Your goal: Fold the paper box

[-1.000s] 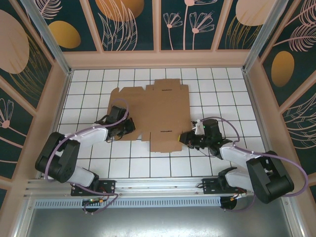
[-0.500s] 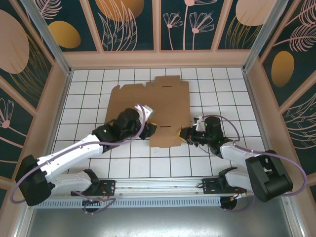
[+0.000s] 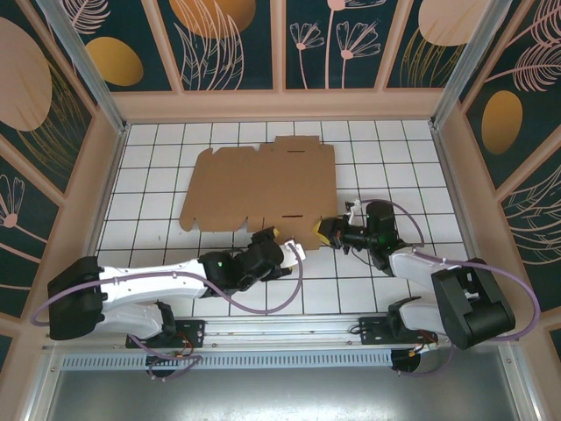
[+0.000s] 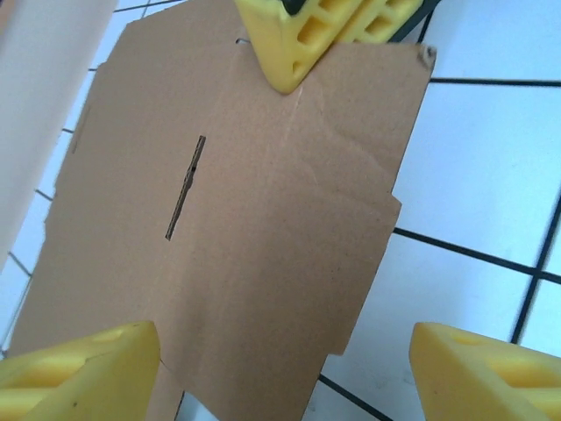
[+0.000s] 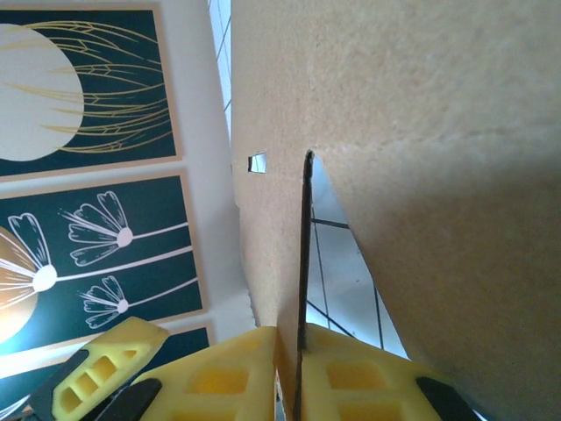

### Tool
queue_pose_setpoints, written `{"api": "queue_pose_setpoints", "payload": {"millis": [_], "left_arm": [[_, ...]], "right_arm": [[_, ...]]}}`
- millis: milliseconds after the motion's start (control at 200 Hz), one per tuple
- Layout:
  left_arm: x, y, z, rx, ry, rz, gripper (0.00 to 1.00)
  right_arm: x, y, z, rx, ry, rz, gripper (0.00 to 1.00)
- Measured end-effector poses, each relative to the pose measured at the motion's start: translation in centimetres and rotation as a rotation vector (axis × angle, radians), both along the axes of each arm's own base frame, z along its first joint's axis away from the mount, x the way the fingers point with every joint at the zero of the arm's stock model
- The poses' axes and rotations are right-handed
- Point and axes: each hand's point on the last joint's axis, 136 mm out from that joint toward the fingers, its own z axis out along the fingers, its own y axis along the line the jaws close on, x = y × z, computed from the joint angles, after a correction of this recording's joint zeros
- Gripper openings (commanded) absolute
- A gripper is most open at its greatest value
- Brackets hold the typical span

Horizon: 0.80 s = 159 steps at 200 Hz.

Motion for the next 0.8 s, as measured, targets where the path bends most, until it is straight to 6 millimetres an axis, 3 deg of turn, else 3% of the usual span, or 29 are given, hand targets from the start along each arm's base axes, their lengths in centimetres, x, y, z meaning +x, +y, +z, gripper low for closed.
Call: {"api": "queue_pose_setpoints", "payload": {"millis": [230, 500, 626, 796], "left_arm": [[1.4, 0.5, -1.9, 0.125, -0.188, 0.01, 0.68], [3.7, 0.3, 0.2, 0.16, -0.412, 0.083, 0.35], [3.9, 0.0, 0.1, 0.167, -0.429, 0.082, 0.19], [4.0, 0.0, -0.3, 0.19, -0.44, 0.084, 0.07]], "right_arm": [[0.2, 0.2, 0.7, 0.033, 0.0, -0.004, 0.14], [0.5, 0.2, 1.2, 0.049, -0.003, -0.015, 0.14], [0.7, 0.2, 1.4, 0.053, -0.009, -0.017, 0.14], [0.9, 0.2, 1.7, 0.057, -0.011, -0.02, 0.15]]}}
